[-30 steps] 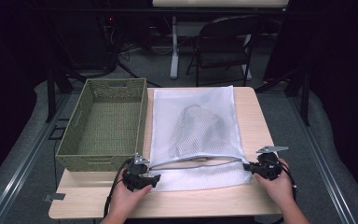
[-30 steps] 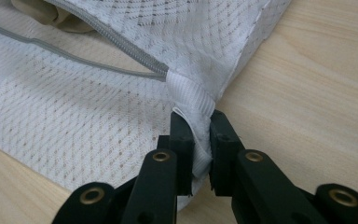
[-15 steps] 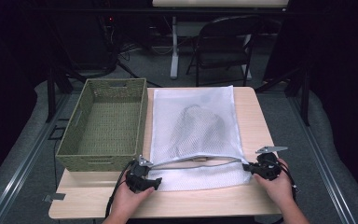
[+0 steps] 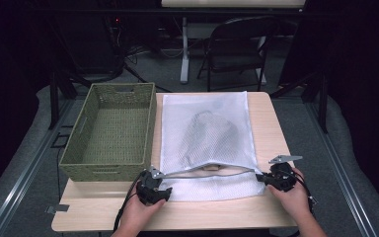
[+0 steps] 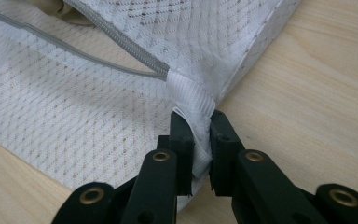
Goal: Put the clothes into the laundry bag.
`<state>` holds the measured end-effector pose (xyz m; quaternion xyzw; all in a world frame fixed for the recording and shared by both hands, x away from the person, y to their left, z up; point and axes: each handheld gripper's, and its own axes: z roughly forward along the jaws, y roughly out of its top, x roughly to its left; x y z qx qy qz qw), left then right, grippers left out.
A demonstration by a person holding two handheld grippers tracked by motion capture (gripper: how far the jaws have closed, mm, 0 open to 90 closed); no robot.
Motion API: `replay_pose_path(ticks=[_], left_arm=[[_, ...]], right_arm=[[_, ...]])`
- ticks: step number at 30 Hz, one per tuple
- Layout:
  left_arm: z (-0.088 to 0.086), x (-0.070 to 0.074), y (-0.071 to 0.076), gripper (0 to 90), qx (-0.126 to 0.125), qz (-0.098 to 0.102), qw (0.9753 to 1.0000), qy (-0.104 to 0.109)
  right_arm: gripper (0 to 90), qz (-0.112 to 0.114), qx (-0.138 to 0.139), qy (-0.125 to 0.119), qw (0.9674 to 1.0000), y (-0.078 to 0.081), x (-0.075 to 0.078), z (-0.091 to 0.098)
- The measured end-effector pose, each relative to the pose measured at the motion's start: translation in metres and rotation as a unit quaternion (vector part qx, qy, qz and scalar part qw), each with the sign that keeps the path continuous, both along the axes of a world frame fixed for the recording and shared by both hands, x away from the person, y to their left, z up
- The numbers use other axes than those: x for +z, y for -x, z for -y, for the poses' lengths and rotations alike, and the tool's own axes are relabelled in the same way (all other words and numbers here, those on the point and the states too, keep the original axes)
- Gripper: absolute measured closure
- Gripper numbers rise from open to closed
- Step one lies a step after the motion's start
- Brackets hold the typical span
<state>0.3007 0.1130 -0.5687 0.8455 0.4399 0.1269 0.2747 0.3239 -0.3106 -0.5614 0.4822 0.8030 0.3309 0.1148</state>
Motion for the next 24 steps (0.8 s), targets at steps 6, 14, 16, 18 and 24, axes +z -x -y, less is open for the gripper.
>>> replay_pose_path(ticks=[6, 14, 16, 18, 24], left_arm=[[0.0002, 0.0009, -0.0029, 60.1, -0.002, 0.001, 1.0, 0.003], [0.0042, 0.0013, -0.0048, 74.9, -0.014, 0.0, 0.9999, 0.006], [0.0044, 0.0014, -0.0054, 77.5, -0.016, -0.001, 0.9999, 0.006], [0.0042, 0.0011, -0.0063, 80.1, -0.016, -0.002, 0.9998, 0.012], [0.0034, 0.0011, -0.008, 84.5, -0.017, -0.005, 0.9997, 0.015]], right_arm=[[81.9, 0.001, 0.004, 0.003, 1.0, 0.0005, 0.0005, -0.0009], [81.9, 0.005, 0.009, 0.013, 0.9999, 0.0029, 0.0009, -0.004], [81.9, 0.004, 0.011, 0.017, 0.9998, 0.0032, 0.0012, -0.0044], [81.9, 0.005, 0.014, 0.015, 0.9998, 0.0034, 0.0011, -0.0053], [81.9, 0.013, 0.02, 0.027, 0.9993, 0.0048, 0.0023, -0.0084]])
